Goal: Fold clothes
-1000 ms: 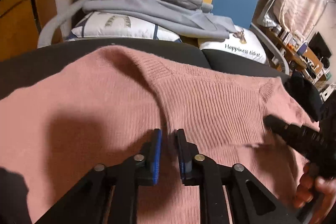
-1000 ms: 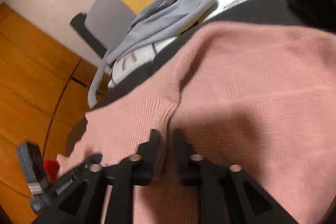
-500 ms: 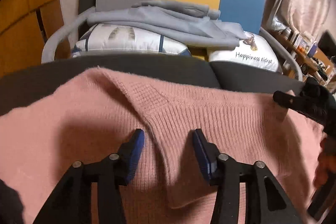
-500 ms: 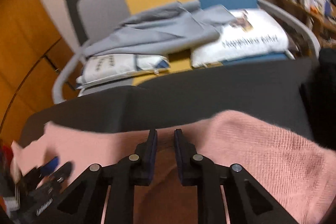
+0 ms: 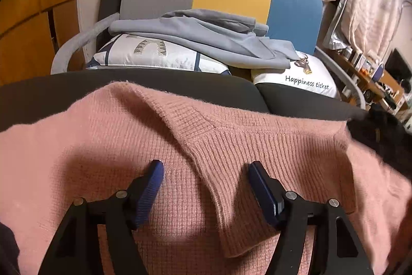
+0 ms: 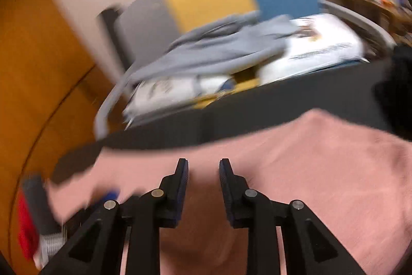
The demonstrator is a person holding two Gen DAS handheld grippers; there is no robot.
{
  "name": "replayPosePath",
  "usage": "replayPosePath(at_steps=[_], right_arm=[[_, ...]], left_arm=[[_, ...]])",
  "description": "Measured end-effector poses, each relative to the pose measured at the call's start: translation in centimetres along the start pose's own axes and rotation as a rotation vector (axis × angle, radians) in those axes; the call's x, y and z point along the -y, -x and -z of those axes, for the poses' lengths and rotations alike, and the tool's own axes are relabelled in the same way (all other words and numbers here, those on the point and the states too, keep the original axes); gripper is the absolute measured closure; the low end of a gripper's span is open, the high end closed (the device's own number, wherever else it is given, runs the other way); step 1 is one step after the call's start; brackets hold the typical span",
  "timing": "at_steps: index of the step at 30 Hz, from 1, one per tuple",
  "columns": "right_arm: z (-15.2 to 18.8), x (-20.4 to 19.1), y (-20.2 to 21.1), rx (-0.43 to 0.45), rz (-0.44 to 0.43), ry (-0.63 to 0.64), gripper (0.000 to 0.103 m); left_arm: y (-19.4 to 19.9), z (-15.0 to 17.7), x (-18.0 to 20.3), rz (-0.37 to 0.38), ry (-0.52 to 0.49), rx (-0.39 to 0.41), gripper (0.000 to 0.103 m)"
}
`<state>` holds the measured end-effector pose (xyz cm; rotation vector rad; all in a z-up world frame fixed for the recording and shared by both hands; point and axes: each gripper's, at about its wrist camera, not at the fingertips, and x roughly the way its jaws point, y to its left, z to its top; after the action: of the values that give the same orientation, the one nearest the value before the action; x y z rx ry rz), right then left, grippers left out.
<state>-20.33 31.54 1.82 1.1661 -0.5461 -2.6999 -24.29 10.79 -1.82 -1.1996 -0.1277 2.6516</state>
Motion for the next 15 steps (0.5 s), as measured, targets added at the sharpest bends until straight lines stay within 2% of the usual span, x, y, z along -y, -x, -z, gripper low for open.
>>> replayPosePath(at_steps=[3, 6, 8, 11, 12, 13, 14, 15], right_arm=[[2.2, -1.7, -2.3, -0.086, 0.103, 0.131, 0.082], [3.3, -1.8, -2.5, -0.04, 0.127, 0.179, 0.083], [3.4, -1.6, -2.6, -0.034, 0.127, 0.167, 0.082], [3.7, -2.0, -2.7, -0.025, 0.151, 0.185, 0.082], [3.7, -2.2, -2.9, -0.023, 0.171, 0.202, 0.082], [3.9, -2.5, -3.0, -0.022, 0.187, 0.216, 0.082], [4.1, -2.7, -3.0, -0.021, 0.202, 0.231, 0.082], [4.1, -3.0, -3.1, -0.019, 0.221, 0.246, 0.082]], left_arm=[[0.4, -0.5, -1.0, 0.057, 0.047, -0.027, 0.033], [1.0, -1.1, -3.2, 0.114, 0.152, -0.05, 0.033], [0.6, -2.0, -5.0, 0.103, 0.234, -0.068, 0.032], [-0.8, -3.9, -6.3, 0.065, 0.282, -0.116, 0.032], [-1.3, -4.2, -6.5, 0.059, 0.28, -0.132, 0.029], [-1.9, -4.7, -6.1, 0.055, 0.257, -0.154, 0.02], [-2.4, -5.2, -5.5, 0.029, 0.22, -0.168, 0.015], [-2.9, -5.7, -4.9, -0.003, 0.181, -0.178, 0.015]])
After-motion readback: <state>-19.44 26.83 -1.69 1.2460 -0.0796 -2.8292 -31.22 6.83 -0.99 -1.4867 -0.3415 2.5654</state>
